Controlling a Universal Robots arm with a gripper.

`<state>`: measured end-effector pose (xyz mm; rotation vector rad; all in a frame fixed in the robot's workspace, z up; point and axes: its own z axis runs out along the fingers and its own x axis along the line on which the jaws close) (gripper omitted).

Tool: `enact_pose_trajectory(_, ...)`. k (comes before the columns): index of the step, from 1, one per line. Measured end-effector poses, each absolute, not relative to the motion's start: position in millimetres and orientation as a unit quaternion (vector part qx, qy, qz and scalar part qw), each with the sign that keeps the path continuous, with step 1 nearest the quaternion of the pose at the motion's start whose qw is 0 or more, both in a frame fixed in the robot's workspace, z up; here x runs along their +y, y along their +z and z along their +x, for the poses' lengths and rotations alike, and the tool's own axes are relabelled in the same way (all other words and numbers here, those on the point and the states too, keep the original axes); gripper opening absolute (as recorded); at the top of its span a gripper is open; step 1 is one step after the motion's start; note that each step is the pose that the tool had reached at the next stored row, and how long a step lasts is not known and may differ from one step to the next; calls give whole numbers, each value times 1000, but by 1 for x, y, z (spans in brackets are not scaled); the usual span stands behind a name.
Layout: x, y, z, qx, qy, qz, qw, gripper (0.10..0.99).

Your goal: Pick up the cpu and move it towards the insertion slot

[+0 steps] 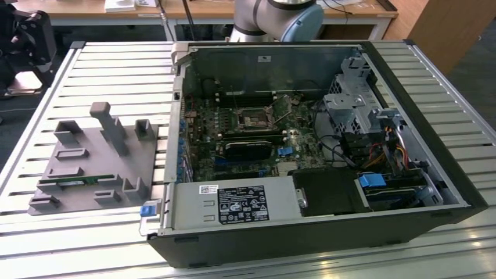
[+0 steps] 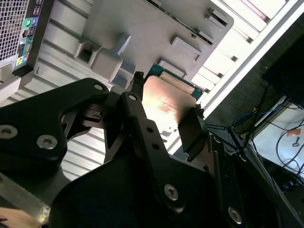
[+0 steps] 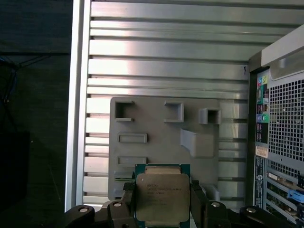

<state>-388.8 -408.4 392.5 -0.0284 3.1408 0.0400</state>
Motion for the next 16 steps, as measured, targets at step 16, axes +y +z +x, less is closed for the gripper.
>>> enact_pose_trajectory(16,-408,393,-383,1000,13,-9,0,541)
